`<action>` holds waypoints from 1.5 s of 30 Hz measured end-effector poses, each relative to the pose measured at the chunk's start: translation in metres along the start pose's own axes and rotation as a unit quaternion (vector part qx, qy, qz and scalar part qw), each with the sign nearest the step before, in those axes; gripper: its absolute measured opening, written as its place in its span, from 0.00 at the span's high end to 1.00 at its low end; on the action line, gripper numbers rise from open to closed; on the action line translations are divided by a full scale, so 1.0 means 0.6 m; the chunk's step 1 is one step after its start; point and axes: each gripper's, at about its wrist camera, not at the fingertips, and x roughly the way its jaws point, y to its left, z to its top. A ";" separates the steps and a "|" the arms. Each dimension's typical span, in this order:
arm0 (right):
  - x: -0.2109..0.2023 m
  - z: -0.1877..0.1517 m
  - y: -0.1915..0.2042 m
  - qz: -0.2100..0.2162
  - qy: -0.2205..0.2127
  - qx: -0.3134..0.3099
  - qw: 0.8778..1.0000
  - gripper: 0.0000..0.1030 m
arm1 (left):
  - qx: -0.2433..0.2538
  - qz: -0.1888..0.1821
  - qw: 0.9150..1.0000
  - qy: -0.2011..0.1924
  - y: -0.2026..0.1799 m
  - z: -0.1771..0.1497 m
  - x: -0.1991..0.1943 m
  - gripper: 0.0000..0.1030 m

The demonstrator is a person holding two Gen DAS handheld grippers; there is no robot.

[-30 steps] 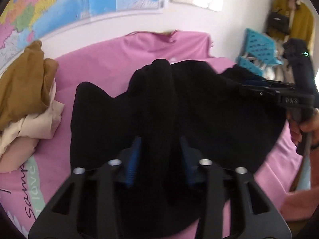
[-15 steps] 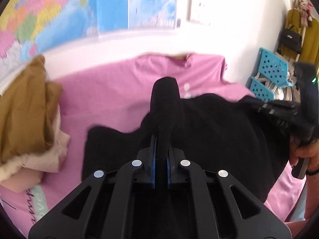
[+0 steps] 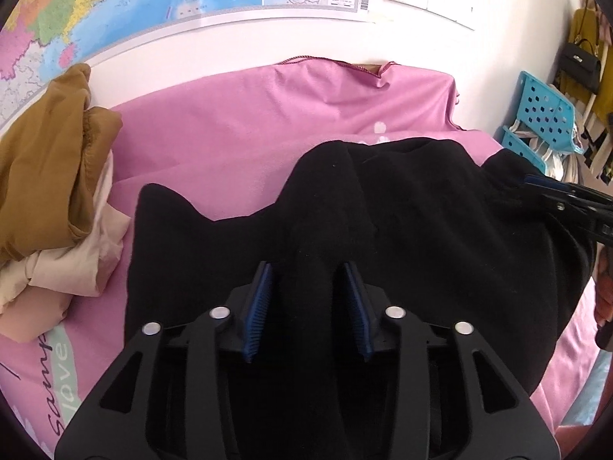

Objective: Fold large clothes

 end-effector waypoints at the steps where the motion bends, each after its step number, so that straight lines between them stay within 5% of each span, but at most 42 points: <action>1: 0.001 -0.004 0.003 0.004 0.004 -0.005 1.000 0.60 | 0.000 -0.002 1.000 0.001 0.001 0.000 0.001 0.52; 10: 0.048 -0.022 -0.023 -0.001 0.040 0.019 0.999 0.58 | -0.016 -0.008 0.999 0.030 0.010 -0.005 0.019 0.35; 19: -0.058 -0.032 -0.027 0.034 -0.006 0.038 0.999 0.42 | -0.041 0.002 0.999 -0.034 0.052 -0.048 -0.103 0.15; 25: -0.120 -0.067 -0.040 0.061 -0.019 0.068 0.996 0.37 | -0.096 -0.002 0.995 -0.019 0.104 -0.100 -0.136 0.14; 30: -0.169 -0.129 -0.064 0.134 -0.014 0.135 0.982 0.30 | -0.141 -0.053 0.989 0.007 0.135 -0.164 -0.154 0.14; 32: -0.179 -0.158 -0.074 0.152 -0.003 0.161 0.975 0.16 | -0.167 -0.110 0.979 0.040 0.138 -0.197 -0.143 0.14; 34: -0.171 -0.191 -0.090 0.160 0.011 0.208 0.965 0.15 | -0.180 -0.149 0.970 0.064 0.130 -0.211 -0.121 0.14; 40: -0.084 -0.199 -0.113 0.167 0.019 0.299 0.939 0.13 | -0.196 -0.206 0.957 0.061 0.109 -0.168 -0.066 0.06; 45: -0.053 -0.150 -0.103 0.128 -0.025 0.315 0.940 0.05 | -0.239 -0.207 0.948 0.047 0.114 -0.132 -0.036 0.05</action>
